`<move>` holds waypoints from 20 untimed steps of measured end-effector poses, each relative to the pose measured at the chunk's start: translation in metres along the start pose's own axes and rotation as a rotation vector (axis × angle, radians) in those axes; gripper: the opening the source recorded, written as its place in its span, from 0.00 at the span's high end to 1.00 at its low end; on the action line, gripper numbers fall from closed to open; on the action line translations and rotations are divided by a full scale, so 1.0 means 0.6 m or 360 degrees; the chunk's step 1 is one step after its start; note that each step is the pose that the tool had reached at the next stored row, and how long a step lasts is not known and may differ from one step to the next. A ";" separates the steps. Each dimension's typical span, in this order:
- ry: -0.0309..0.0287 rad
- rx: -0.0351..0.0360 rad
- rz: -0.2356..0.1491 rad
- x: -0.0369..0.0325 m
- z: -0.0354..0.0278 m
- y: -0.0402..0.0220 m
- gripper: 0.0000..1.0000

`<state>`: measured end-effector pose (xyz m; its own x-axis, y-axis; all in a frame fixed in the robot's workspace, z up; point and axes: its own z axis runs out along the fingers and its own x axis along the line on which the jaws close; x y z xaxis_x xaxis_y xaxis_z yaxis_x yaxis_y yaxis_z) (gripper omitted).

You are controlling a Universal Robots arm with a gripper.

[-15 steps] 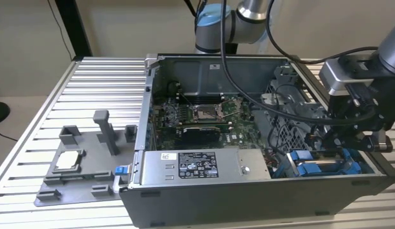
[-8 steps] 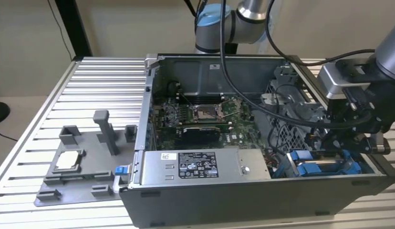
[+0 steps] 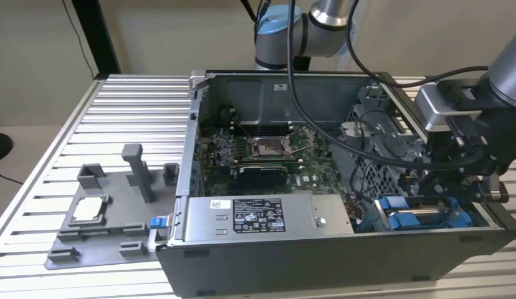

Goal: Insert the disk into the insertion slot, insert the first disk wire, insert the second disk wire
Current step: 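Insert the second disk wire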

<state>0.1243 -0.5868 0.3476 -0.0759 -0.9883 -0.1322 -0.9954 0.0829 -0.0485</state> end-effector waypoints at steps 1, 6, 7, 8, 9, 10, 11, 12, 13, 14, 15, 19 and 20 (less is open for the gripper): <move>0.00000 0.0000 0.0000 0.000 0.001 0.000 1.00; -0.00006 0.0009 -0.0001 0.001 0.004 0.001 1.00; -0.00008 0.0011 -0.0002 0.001 0.005 0.001 1.00; -0.00008 0.0013 -0.0002 0.001 0.005 0.002 1.00; -0.00009 0.0014 -0.0002 0.001 0.005 0.002 1.00; -0.00012 0.0014 -0.0002 0.001 0.006 0.003 1.00; -0.00012 0.0014 -0.0002 0.001 0.006 0.003 1.00; -0.00013 0.0014 -0.0002 0.001 0.006 0.004 1.00; -0.00013 0.0014 -0.0002 0.001 0.006 0.004 1.00; -0.00012 0.0014 -0.0003 0.001 0.006 0.004 1.00; -0.00010 0.0014 -0.0004 0.001 0.007 0.005 1.00; -0.00012 0.0014 -0.0005 0.001 0.008 0.005 1.00; -0.00013 0.0014 -0.0006 0.001 0.008 0.005 1.00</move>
<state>0.1217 -0.5868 0.3427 -0.0720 -0.9885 -0.1328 -0.9951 0.0802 -0.0577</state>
